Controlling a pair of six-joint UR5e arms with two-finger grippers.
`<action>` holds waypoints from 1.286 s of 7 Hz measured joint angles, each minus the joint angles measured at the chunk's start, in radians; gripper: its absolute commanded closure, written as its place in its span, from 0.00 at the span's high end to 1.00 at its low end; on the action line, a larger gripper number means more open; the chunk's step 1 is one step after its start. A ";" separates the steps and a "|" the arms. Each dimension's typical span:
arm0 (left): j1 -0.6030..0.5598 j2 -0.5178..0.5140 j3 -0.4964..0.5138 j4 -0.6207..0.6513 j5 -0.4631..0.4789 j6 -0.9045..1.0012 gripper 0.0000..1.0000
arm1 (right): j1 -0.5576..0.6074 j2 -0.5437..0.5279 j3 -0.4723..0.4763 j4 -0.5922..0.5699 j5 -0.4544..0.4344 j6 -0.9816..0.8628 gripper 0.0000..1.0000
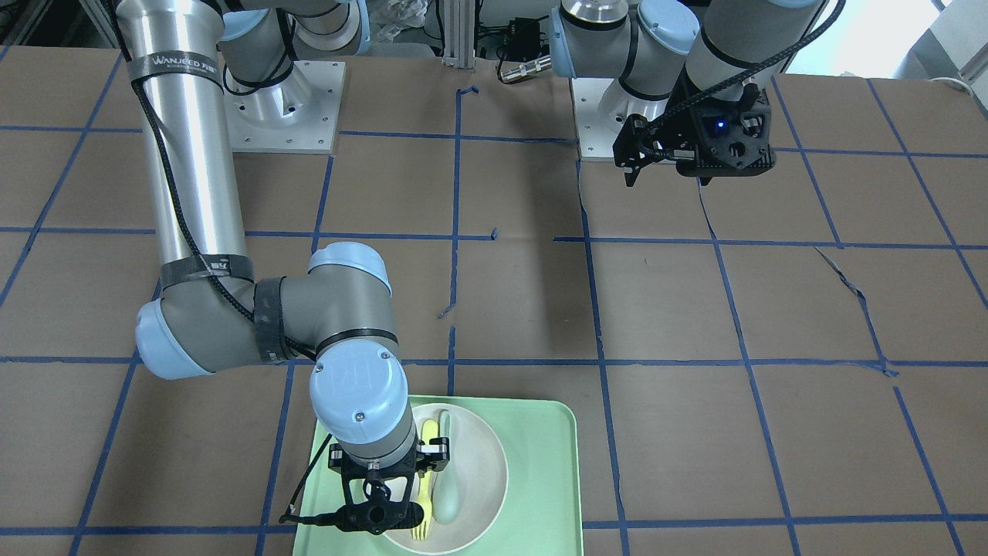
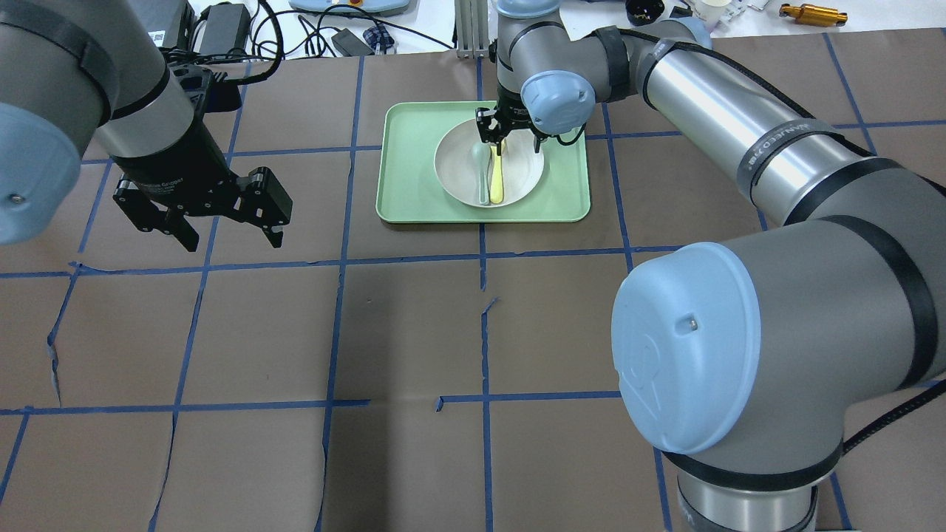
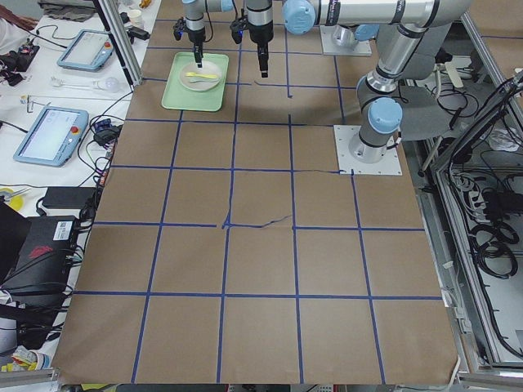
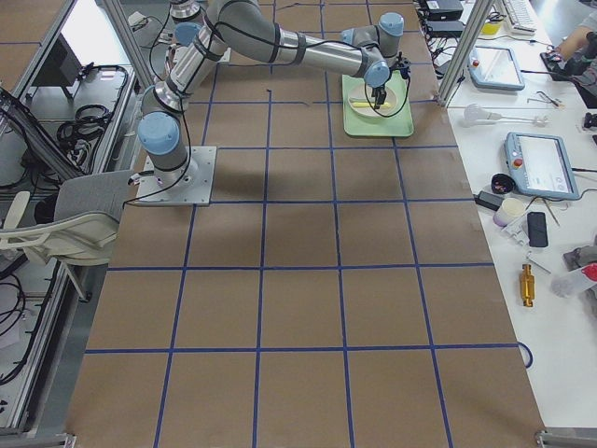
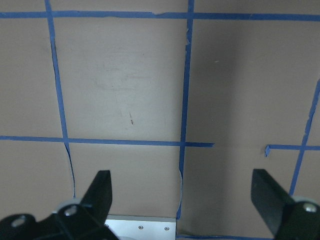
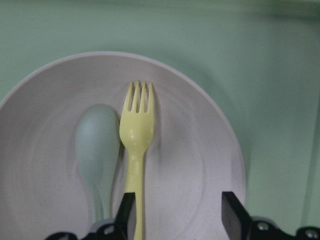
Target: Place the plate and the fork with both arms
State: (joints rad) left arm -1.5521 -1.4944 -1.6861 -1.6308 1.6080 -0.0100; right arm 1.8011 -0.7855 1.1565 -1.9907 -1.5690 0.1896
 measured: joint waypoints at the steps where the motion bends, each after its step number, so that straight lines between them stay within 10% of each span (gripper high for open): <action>1: 0.000 0.000 0.000 0.000 0.000 0.009 1.00 | 0.010 0.010 0.001 -0.005 -0.001 0.005 0.61; 9: 0.001 0.019 0.014 0.004 0.002 0.139 1.00 | 0.029 0.019 0.050 -0.037 -0.009 0.032 0.59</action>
State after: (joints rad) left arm -1.5507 -1.4756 -1.6723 -1.6264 1.6102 0.1288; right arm 1.8304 -0.7669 1.2064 -2.0272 -1.5784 0.2218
